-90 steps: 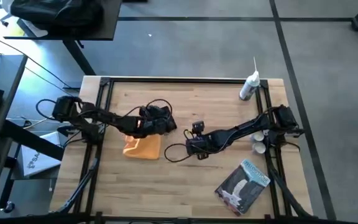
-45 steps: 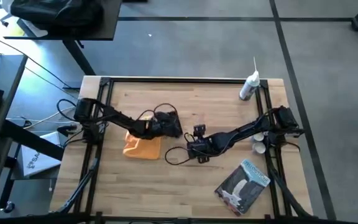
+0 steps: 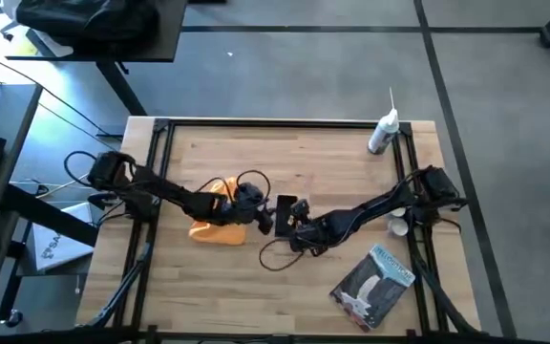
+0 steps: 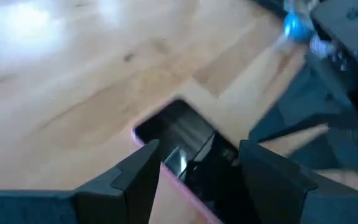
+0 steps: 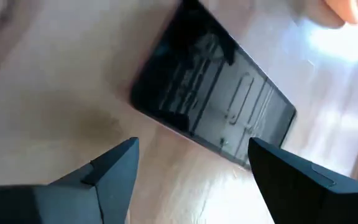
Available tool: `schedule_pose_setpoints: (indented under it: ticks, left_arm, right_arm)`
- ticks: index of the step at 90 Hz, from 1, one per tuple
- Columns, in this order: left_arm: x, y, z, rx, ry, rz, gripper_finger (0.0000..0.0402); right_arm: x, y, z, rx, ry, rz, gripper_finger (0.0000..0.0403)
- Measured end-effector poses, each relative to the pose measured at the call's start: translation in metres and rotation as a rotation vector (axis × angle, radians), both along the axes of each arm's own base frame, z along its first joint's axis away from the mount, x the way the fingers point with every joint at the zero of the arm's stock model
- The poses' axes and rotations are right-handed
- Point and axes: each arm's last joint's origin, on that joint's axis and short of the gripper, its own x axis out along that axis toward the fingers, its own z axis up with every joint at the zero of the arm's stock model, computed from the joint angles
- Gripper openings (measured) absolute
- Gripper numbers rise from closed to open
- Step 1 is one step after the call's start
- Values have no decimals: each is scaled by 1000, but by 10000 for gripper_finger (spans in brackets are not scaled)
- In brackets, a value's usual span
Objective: Apply microfiber cloth
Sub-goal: Spray the pink cellphone with the spray bottle
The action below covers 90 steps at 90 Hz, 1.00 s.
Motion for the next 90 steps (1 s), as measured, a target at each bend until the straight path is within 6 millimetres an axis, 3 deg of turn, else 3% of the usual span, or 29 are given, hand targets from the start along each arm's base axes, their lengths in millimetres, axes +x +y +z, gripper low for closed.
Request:
schedule_pose_setpoints:
  ticks: [18,32,45,65,90]
  left_arm:
    - [-1,-14,-26,111,105,-20,197]
    - [0,-16,-51,287,268,-189,197]
    - [4,-17,-62,432,343,-309,197]
    - [14,-18,-66,555,280,-393,197]
    - [16,-19,-65,522,256,-397,197]
  right_arm:
    - [7,1,-13,-137,-25,19,271]
    - [10,4,-13,-156,-49,52,271]
    - [10,7,-13,-185,-41,107,271]
    - [13,7,-13,-212,-33,175,271]
    - [16,16,-5,-275,-107,191,271]
